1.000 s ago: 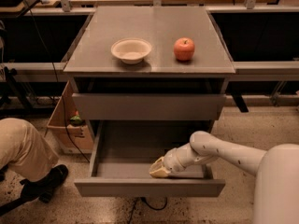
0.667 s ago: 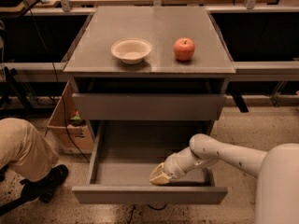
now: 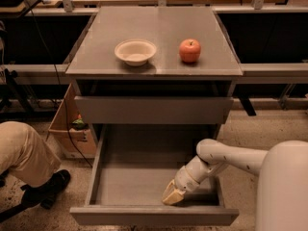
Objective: Open middle drawer
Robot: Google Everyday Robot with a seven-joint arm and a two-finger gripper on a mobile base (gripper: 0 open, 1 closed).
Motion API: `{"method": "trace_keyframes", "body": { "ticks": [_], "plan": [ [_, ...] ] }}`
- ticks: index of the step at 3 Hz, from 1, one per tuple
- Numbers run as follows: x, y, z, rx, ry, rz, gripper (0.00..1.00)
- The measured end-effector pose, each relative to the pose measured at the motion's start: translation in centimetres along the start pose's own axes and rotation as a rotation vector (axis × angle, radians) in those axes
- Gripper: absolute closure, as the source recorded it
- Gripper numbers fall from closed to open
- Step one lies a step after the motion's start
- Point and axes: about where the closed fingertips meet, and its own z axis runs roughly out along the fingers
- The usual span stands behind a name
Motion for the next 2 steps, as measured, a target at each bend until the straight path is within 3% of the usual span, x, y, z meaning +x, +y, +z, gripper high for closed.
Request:
{"method": "trace_keyframes", "body": {
  "ticks": [1, 2],
  "plan": [
    [1.8, 4.0, -0.5, -0.108, 0.064, -0.024, 1.0],
    [3.4, 8.5, -1.1, -0.158, 0.101, -0.045, 1.0]
  ]
}}
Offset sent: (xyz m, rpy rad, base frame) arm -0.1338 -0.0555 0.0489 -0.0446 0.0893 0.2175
